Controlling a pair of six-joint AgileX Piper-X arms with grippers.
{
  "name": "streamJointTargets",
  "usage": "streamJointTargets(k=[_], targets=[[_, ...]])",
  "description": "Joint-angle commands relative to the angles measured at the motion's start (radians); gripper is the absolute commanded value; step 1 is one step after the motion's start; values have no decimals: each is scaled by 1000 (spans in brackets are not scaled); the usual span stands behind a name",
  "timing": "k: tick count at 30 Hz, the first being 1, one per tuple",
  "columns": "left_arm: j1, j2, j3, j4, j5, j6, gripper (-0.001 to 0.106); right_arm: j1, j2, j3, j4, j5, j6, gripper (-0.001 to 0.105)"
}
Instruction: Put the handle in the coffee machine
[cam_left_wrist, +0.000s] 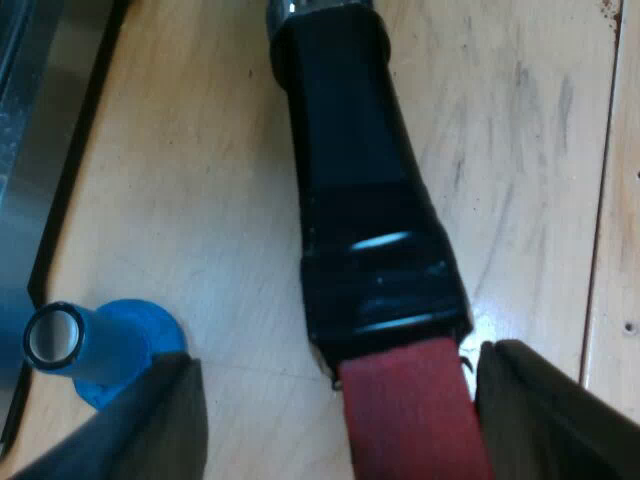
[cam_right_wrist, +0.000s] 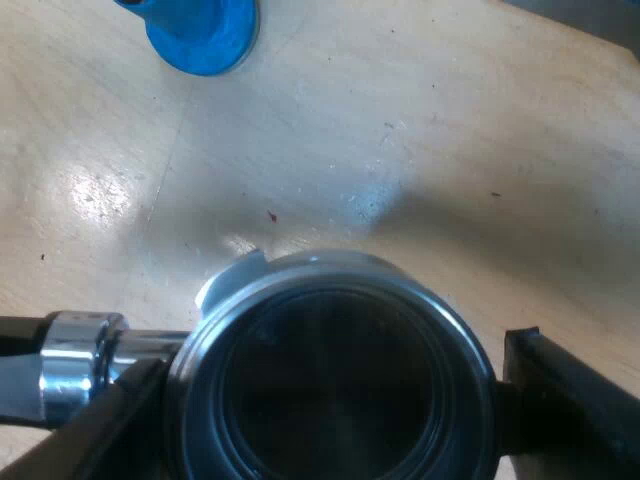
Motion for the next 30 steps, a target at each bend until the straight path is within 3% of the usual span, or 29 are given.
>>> streamJointTargets(k=[1,12,24,26,30], targets=[[0,-1,25,-24,-3,3,60,3,-13,-19,-7,-6,0,0],[0,-1,61,-110,-2,3,60,3,-13,-19,-7,-6,0,0],[0,-1,61,-115,-2,3,60,3,-13,-19,-7,0,0,0],[0,-1,61,-115,-2,3,54,3,-13,-19,-7,0,0,0],[0,-1,61,-115,-2,3,27,3,-13,-19,-7,0,0,0]])
